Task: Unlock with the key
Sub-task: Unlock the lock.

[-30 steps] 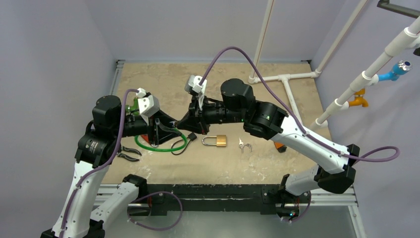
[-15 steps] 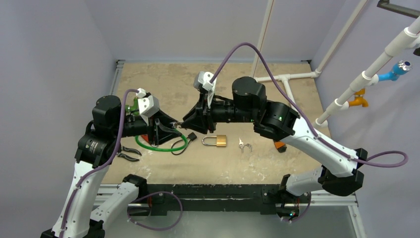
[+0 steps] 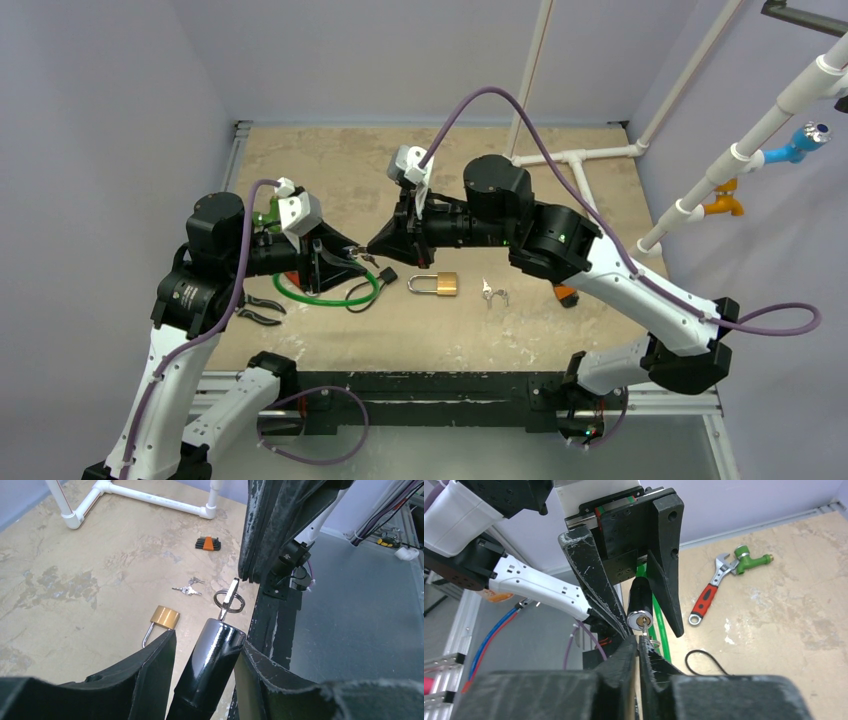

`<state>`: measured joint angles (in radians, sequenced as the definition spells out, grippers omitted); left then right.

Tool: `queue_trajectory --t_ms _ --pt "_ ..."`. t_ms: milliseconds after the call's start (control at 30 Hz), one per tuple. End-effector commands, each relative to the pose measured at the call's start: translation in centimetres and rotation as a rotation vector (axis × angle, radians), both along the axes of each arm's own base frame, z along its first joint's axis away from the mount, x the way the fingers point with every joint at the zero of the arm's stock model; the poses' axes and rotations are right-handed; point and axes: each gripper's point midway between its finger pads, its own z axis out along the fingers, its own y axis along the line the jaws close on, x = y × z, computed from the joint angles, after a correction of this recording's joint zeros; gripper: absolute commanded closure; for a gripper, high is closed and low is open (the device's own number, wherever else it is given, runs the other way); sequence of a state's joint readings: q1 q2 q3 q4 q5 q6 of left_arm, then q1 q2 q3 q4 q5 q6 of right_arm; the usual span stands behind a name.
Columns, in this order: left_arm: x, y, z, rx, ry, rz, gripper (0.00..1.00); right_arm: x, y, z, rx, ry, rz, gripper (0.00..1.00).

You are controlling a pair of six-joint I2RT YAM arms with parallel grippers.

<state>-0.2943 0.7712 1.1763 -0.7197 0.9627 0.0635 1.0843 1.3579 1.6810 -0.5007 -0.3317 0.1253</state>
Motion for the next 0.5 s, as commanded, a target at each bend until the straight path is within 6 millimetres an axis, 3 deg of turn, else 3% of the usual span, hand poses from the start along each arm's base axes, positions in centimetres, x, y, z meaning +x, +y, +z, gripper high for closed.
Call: queue_trajectory --t_ms 0,433,467 --pt "-0.57 -0.11 3.13 -0.047 -0.111 -0.025 1.0 0.4 0.64 1.46 0.038 -0.025 0.003 1.0" --pt "-0.57 -0.11 3.16 -0.048 -0.114 -0.025 1.0 0.46 0.89 0.88 0.028 -0.017 0.006 1.0" --pt "-0.57 -0.07 3.11 -0.046 -0.113 -0.023 1.0 0.26 0.85 0.9 0.025 -0.019 0.018 0.94"
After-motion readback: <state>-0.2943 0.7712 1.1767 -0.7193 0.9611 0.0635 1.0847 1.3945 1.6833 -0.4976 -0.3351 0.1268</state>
